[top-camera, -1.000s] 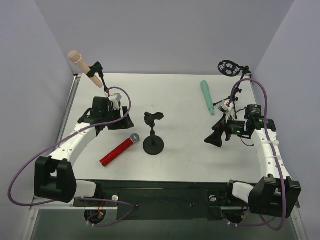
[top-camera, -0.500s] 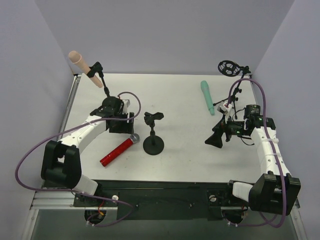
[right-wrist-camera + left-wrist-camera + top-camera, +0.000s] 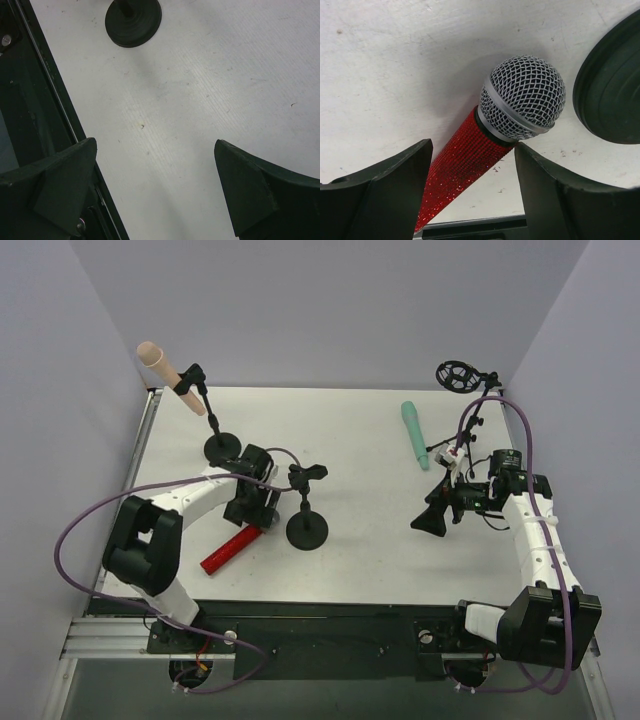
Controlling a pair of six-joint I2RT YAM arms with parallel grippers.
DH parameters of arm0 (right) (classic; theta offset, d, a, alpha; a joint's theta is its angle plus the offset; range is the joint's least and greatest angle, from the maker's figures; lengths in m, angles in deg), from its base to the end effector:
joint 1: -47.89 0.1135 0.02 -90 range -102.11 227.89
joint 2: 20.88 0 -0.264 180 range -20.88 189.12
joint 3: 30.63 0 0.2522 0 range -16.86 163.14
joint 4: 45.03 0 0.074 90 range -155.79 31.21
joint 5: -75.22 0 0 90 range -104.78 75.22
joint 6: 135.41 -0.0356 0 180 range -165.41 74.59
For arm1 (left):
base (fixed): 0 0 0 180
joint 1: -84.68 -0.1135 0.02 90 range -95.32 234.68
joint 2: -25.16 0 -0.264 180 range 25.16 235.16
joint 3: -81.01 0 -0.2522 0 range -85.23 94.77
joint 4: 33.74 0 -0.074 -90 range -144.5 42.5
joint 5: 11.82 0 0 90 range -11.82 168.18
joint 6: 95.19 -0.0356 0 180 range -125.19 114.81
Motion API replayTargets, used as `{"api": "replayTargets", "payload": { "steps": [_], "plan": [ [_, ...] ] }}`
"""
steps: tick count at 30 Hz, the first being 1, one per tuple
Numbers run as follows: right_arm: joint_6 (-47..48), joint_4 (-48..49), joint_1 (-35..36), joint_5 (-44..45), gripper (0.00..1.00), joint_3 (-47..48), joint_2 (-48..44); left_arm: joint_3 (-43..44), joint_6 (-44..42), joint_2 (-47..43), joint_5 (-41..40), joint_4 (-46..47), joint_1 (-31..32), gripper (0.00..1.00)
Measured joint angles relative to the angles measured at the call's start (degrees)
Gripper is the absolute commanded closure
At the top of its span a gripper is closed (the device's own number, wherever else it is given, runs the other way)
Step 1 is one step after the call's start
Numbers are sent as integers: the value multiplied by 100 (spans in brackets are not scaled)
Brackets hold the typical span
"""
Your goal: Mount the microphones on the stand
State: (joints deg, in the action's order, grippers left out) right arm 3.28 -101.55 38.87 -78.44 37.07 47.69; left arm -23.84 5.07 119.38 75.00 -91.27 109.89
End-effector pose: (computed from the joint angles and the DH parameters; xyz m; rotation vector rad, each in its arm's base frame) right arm 0.2263 -0.0036 0.2798 -1.0270 1.7698 0.8104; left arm 0.2751 -0.1273 0.1878 0.3681 2.8785 -0.0271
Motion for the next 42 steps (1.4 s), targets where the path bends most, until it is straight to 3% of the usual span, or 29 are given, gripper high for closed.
{"api": "replayTargets", "payload": {
  "steps": [5, 9, 12, 14, 15, 21, 27, 31, 37, 42],
  "plan": [
    [76, -81, 0, 0, 2, 44, 11, 83, -46, 376, 2, -122, 55, 30],
    [111, -125, 0, 0, 2, 61, 13, 234, -76, 656, -31, -275, 63, 43],
    [136, -146, -4, 0, 2, 61, 22, 306, -94, 713, -136, -286, 63, 79],
    [157, -160, -7, 0, 2, 61, 26, 317, -20, 715, -236, -306, 61, 98],
    [173, -173, -7, -2, 2, 63, 26, 326, -15, 713, -291, -317, 61, 100],
    [249, -273, -33, -2, 2, 94, 35, 330, 57, 236, -826, -334, 11, 100],
    [280, -299, -33, -11, 2, 101, 37, 625, -31, -1510, -1565, -286, -2, 100],
    [291, -343, -33, -11, 2, 116, 37, 992, -481, -2741, -1792, 280, 66, 100],
    [413, -516, -24, 2, 2, 299, 37, 1058, -1539, -3742, -1316, 1810, 254, 100],
    [601, -855, 129, 79, 2, 693, 31, 1325, -1840, -3536, -304, 3206, 363, 100]
  ]
}}
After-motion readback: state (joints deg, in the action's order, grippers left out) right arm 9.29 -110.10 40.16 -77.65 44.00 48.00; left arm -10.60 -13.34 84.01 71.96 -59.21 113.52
